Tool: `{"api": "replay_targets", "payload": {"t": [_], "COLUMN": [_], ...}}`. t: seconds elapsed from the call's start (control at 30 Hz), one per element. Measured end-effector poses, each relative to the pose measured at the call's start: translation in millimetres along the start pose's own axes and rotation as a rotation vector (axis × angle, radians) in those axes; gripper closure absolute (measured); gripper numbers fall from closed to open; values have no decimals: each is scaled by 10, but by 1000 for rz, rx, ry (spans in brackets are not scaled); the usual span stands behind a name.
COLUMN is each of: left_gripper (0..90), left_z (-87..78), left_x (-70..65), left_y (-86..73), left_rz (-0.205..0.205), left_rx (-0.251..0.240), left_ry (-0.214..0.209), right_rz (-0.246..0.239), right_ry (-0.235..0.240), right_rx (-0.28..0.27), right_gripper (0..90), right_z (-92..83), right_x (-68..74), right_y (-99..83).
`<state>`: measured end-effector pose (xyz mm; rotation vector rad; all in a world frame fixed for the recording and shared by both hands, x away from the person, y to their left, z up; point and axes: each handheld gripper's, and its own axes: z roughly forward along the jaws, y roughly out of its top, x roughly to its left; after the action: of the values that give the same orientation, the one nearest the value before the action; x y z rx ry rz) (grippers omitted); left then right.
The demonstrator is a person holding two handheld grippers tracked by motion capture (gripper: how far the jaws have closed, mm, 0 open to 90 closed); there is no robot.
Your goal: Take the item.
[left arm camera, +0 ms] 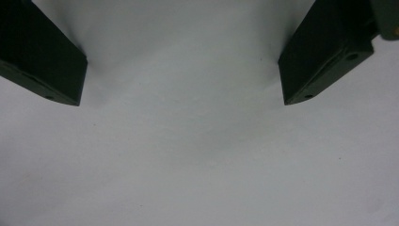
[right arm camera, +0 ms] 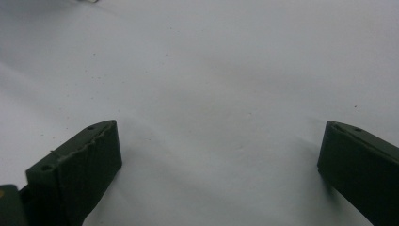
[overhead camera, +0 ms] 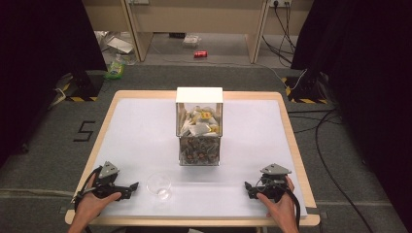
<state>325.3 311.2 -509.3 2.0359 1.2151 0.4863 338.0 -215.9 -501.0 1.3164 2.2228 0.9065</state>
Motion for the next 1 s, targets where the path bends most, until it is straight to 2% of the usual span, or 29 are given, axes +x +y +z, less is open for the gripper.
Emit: {"api": "replay_targets", "payload": {"t": [0.23, 0.27, 0.33, 0.47, 0.6, 0.8, 0.93, 1.0], "left_gripper": [32, 57, 162, 164, 182, 204, 226, 234], "left_z": [-10, -26, -32, -73, -155, -363, -452, -480], "left_x": [8, 27, 40, 78, 57, -42, -77, -84], "left_y": [1, 4, 5, 23, 77, 272, 361, 395], "left_rz": [-8, 5, 3, -21, -19, 32, 45, 52], "left_rx": [-6, -13, -29, -49, -86, -165, -192, -198], "left_ry": [1, 4, -4, -32, -48, -33, -22, -34], "right_rz": [-5, -4, 0, 1, 1, 0, -2, 1], "right_ry": [0, 1, 1, 0, 0, 0, 0, 0], "right_rx": [0, 0, 1, 0, 0, 0, -1, 0], "right_gripper": [7, 7, 7, 7, 7, 7, 7, 7], "right_z": [1, 1, 0, 0, 0, 0, 0, -1], "right_x": [-4, -4, 0, 1, 1, 0, -1, 2], "right_y": [1, 1, 0, 0, -1, 0, 0, -1]}}
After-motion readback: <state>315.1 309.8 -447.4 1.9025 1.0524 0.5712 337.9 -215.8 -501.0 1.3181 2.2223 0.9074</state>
